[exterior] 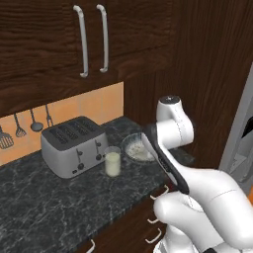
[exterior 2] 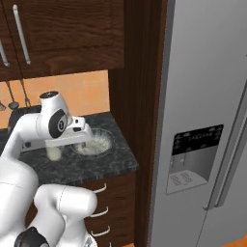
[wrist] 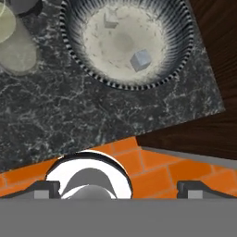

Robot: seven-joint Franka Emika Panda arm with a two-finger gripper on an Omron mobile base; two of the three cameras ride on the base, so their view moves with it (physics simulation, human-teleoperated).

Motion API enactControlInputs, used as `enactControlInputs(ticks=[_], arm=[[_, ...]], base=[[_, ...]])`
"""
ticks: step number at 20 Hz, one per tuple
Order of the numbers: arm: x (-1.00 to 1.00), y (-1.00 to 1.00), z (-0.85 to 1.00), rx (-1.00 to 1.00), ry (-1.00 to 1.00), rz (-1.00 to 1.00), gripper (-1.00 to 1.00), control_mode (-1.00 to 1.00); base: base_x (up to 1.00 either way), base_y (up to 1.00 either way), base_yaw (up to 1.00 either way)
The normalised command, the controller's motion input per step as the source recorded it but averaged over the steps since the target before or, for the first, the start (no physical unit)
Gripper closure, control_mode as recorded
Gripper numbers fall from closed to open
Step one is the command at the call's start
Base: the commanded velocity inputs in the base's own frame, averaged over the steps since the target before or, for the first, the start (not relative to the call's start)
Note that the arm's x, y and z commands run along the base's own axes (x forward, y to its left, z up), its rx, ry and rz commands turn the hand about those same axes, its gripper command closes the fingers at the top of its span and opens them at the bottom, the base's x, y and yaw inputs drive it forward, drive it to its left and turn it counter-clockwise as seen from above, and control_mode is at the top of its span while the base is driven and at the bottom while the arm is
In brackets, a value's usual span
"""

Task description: Grab a lemon wedge from the fridge and one ice cube from the ice bowl, and put them in the glass of lemonade.

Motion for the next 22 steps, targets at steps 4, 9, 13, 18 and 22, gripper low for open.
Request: enactControlInputs(ticks=[4,9,13,18,22], arm=[[0.11,-0.33,-0.21,-0.02,0.12,0.07,-1.0,-1.0],[0.4,-0.2,-0.33,-0.04,0.06,0.06,-1.0,-1.0],[0.65,0.03,-0.27,0.0,0.05,0.02,-1.0,-1.0],[0.64,0.06,-0.26,0.0,0.08,0.01,-1.0,-1.0],[0.47,0.01,-0.3,0.0,0.12,0.0,-1.0,-1.0]], base=[[0.0,0.0,0.0],[0.0,0.0,0.0],[0.0,0.0,0.0],[0.0,0.0,0.0],[0.0,0.0,0.0]])
